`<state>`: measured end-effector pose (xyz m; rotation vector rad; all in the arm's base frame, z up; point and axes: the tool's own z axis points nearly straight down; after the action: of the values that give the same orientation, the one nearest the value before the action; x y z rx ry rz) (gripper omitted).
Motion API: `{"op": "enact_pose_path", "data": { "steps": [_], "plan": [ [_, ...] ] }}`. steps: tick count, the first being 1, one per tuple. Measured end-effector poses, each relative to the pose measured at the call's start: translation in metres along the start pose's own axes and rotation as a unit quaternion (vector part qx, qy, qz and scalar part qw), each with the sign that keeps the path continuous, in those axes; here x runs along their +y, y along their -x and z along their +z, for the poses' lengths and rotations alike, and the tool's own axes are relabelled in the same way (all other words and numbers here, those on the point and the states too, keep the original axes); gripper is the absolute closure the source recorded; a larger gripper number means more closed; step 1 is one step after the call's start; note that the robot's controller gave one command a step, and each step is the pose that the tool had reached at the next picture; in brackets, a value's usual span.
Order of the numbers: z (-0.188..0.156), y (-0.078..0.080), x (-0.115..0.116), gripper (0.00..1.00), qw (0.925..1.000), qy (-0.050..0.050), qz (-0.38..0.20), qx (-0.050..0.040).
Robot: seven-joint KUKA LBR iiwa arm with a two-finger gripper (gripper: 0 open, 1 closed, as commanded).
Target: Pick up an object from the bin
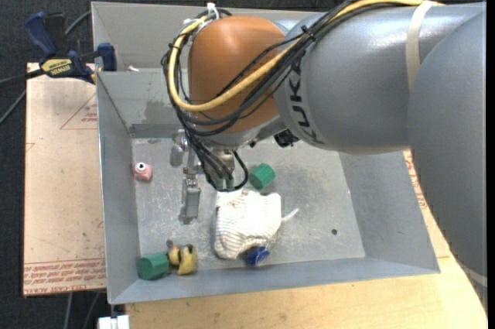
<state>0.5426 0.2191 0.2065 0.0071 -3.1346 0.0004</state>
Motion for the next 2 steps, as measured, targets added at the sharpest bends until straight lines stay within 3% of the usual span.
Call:
{"op": "enact_pose_path", "data": {
  "steps": [1,2],
  "plan": [
    [-0.005,0.002,-0.001,0.0,1.0,0.001,0.002,-0.0037],
    [0.11,-0.046,-0.021,0.0,0.9963,0.001,-0.085,-0.0018]
  ]
}}
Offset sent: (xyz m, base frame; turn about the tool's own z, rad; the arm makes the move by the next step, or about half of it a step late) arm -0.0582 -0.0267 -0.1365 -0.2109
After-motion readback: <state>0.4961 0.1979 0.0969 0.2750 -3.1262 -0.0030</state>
